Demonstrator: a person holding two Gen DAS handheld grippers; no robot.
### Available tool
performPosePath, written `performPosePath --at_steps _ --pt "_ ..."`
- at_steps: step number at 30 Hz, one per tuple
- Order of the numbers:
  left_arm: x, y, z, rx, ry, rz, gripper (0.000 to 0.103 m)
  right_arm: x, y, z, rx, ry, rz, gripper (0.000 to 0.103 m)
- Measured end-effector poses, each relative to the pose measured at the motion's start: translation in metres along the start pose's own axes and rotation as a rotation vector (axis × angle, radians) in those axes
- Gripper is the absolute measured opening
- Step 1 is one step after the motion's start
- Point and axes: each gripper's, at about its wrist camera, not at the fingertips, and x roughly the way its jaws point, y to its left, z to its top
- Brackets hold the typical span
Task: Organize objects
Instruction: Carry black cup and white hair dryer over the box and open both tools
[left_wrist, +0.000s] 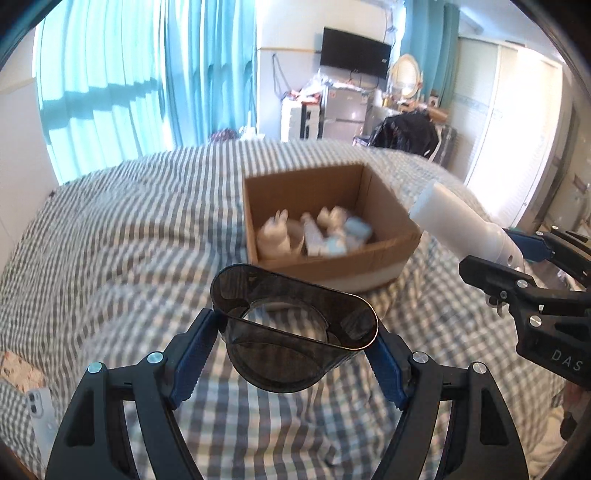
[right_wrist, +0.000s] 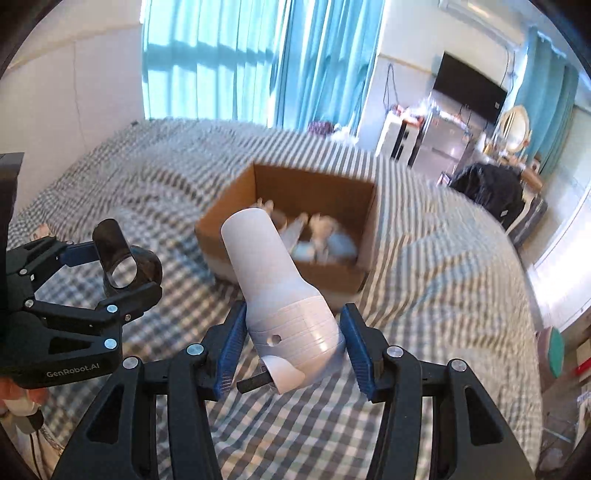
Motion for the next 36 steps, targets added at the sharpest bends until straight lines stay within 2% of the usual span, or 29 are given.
performPosePath --at_steps 8,10,13,18,23,29,36 --pt "-0.009 0.003 0.076 0.021 -0.085 -0.017 0.080 -0.020 -0.010 0.073 -0.004 -0.114 -0.025 0.052" --pt "-0.003 0.005 0.092 0.025 -0.098 0.006 0.080 -0.017 -0.013 0.091 0.007 -0.135 -0.021 0.052" --pt "0.015 0.008 0.119 0.055 -0.132 0.019 0.080 -0.002 -0.019 0.117 0.008 -0.148 -0.016 0.052" --pt "0.056 0.013 0.149 0.065 -0.129 0.000 0.080 0.045 -0.029 0.146 0.027 -0.132 0.000 0.051" --pt "0.114 0.007 0.154 0.116 -0.091 -0.001 0.080 0.102 -0.042 0.153 0.068 -0.076 0.021 0.051" --pt "0.185 0.005 0.139 0.090 0.024 -0.050 0.080 0.162 -0.053 0.141 0.077 0.004 0.032 0.051" --pt "0.217 -0.003 0.116 0.140 0.078 -0.079 0.080 0.216 -0.059 0.113 0.088 0.105 0.042 0.051"
